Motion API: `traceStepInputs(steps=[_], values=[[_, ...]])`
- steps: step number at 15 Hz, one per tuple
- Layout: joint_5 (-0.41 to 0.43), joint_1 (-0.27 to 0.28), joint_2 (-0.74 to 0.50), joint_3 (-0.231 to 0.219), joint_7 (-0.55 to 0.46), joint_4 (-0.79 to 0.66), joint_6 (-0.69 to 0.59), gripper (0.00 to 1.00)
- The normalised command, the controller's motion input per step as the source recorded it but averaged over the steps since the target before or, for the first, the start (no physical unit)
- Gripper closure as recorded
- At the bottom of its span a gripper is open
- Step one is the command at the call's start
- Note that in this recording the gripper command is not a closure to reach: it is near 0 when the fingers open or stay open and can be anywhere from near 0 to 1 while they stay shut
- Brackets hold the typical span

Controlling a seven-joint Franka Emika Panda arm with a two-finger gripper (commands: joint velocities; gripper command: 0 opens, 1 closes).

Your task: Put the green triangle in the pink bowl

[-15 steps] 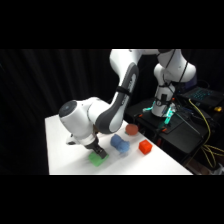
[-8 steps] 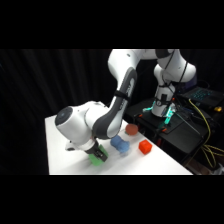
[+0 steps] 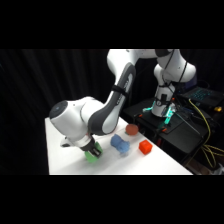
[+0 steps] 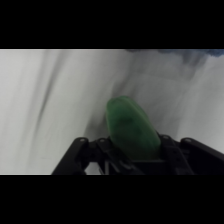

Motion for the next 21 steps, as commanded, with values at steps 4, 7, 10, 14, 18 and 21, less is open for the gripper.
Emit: traceStepInputs(steps=[4, 7, 10, 14, 18, 21], values=[[0.055, -0.056, -0.59, -0.016, -0.01, -0.5, 0.2, 1.0], [0.115, -0.106, -0.74, -0.029, 0.02, -0.86, 0.44, 1.0], [0.162, -0.114, -0.72, -0.042, 0.02, -0.97, 0.53, 1.0], [0.186, -0.089, -0.62, -0.048, 0.03, -0.88, 0.48, 1.0], [0.191, -0.065, -0.52, -0.056, 0.03, -0.68, 0.35, 1.0], [0.232, -0.082, -0.45, -0.063, 0.01, -0.54, 0.27, 1.0]])
